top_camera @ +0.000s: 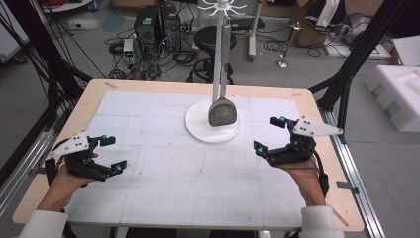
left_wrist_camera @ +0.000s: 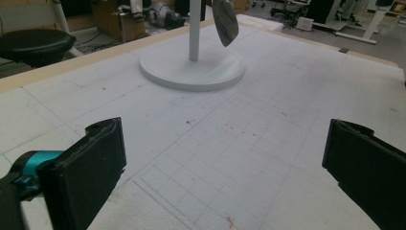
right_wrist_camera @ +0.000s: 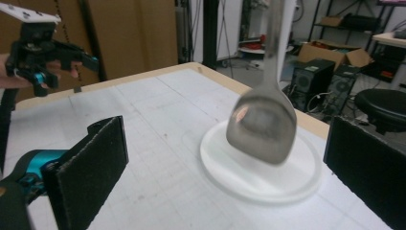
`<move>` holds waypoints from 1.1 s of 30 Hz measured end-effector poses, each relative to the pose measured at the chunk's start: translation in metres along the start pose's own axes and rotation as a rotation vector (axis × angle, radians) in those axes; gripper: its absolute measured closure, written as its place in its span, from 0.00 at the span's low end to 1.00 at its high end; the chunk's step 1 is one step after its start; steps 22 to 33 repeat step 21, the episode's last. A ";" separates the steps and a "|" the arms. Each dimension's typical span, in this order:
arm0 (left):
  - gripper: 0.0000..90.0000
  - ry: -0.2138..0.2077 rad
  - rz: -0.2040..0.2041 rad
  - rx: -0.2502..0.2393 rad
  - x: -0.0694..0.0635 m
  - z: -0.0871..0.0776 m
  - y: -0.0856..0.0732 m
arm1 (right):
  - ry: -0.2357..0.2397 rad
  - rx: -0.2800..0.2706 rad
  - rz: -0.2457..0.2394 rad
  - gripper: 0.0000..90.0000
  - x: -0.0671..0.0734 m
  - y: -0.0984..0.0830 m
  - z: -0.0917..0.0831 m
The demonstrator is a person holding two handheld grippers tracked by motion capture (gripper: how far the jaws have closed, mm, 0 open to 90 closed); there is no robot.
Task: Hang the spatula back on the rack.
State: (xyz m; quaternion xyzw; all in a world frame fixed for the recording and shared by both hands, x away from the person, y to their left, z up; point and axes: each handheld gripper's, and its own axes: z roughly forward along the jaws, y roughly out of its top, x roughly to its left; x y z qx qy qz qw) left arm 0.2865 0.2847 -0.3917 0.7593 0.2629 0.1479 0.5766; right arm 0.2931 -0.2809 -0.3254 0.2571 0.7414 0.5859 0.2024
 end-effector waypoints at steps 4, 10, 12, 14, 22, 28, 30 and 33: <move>0.02 0.004 0.005 0.004 0.000 0.000 -0.001 | -0.008 0.012 0.003 0.00 0.002 -0.024 -0.012; 0.02 0.014 0.004 -0.009 0.001 -0.005 -0.004 | -0.007 0.002 0.029 0.00 0.003 -0.049 -0.025; 0.02 0.024 0.001 -0.007 0.002 -0.006 -0.006 | -0.017 0.015 0.027 0.00 0.003 -0.055 -0.026; 0.02 0.026 -0.002 -0.007 0.003 -0.007 -0.007 | -0.018 0.016 0.046 0.00 0.001 -0.062 -0.027; 0.02 0.019 0.004 -0.009 0.002 -0.006 -0.007 | -0.018 0.017 0.066 0.00 -0.001 -0.069 -0.027; 0.02 0.019 0.004 -0.009 0.002 -0.006 -0.007 | -0.018 0.017 0.066 0.00 -0.001 -0.069 -0.027; 0.02 0.019 0.004 -0.009 0.002 -0.006 -0.007 | -0.018 0.017 0.066 0.00 -0.001 -0.069 -0.027; 0.02 0.019 0.004 -0.009 0.002 -0.006 -0.007 | -0.018 0.017 0.066 0.00 -0.001 -0.069 -0.027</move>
